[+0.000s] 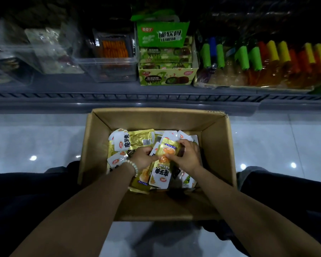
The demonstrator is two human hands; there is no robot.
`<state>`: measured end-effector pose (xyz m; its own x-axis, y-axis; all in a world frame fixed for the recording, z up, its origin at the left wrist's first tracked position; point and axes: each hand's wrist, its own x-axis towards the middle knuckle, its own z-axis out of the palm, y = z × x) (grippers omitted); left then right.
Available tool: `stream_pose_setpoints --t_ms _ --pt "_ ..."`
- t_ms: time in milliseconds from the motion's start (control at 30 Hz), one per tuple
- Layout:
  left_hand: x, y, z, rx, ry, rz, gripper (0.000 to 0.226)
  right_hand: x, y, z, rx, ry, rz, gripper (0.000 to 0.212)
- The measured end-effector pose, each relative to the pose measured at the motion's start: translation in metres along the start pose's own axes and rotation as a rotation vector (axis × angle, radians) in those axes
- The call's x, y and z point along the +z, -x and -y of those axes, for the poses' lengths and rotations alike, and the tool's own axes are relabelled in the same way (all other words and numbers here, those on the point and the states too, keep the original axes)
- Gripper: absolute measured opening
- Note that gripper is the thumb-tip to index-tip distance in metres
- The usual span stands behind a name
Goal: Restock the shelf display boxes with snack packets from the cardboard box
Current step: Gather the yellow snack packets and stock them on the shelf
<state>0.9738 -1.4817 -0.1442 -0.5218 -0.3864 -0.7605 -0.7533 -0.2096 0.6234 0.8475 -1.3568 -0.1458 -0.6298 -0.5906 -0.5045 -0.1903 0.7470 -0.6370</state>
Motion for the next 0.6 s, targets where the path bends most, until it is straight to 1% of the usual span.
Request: stream_pose_setpoints --t_ms 33,67,100,133,167,233,267,300,367,400,433,500,533,600 --pt "-0.007 0.006 -0.007 -0.023 0.001 0.021 0.036 -0.005 0.002 0.01 0.009 -0.115 0.027 0.056" --pt "-0.015 0.012 -0.015 -0.038 0.017 0.052 0.047 -0.011 0.004 0.023 0.03 -0.252 0.072 0.053" --pt "-0.024 0.019 -0.022 -0.051 0.043 0.098 0.059 -0.019 0.007 0.036 0.035 -0.347 0.122 0.05" --pt "-0.031 0.026 -0.03 -0.062 0.071 0.156 0.065 -0.027 0.009 0.048 0.039 -0.398 0.15 0.046" --pt "-0.038 0.035 -0.041 -0.075 0.108 0.214 0.063 -0.036 0.011 0.059 0.028 -0.393 0.152 0.041" --pt "-0.048 0.056 -0.066 -0.05 0.163 0.282 0.043 -0.057 0.018 0.082 0.011 -0.424 0.154 0.033" --pt "-0.053 0.069 -0.079 -0.029 0.166 0.299 0.038 -0.068 0.021 0.094 0.001 -0.439 0.155 0.031" --pt "-0.059 0.079 -0.092 -0.011 0.136 0.275 0.046 -0.08 0.025 0.105 -0.015 -0.449 0.156 0.031" --pt "-0.068 0.103 -0.119 0.032 0.089 0.259 0.076 -0.106 0.036 0.13 -0.051 -0.478 0.15 0.035" --pt "-0.073 0.115 -0.132 0.063 0.12 0.256 0.079 -0.12 0.043 0.144 -0.075 -0.486 0.134 0.034" --pt "-0.078 0.128 -0.147 0.087 0.17 0.239 0.071 -0.134 0.052 0.158 -0.097 -0.495 0.109 0.032" --pt "-0.088 0.151 -0.172 0.15 0.34 0.211 0.041 -0.161 0.069 0.181 -0.122 -0.525 0.067 0.03" --pt "-0.092 0.163 -0.184 0.178 0.399 0.202 0.03 -0.173 0.077 0.19 -0.137 -0.538 0.045 0.031" --pt "-0.101 0.185 -0.201 0.216 0.473 0.163 0.024 -0.195 0.096 0.205 -0.169 -0.566 -0.006 0.035"
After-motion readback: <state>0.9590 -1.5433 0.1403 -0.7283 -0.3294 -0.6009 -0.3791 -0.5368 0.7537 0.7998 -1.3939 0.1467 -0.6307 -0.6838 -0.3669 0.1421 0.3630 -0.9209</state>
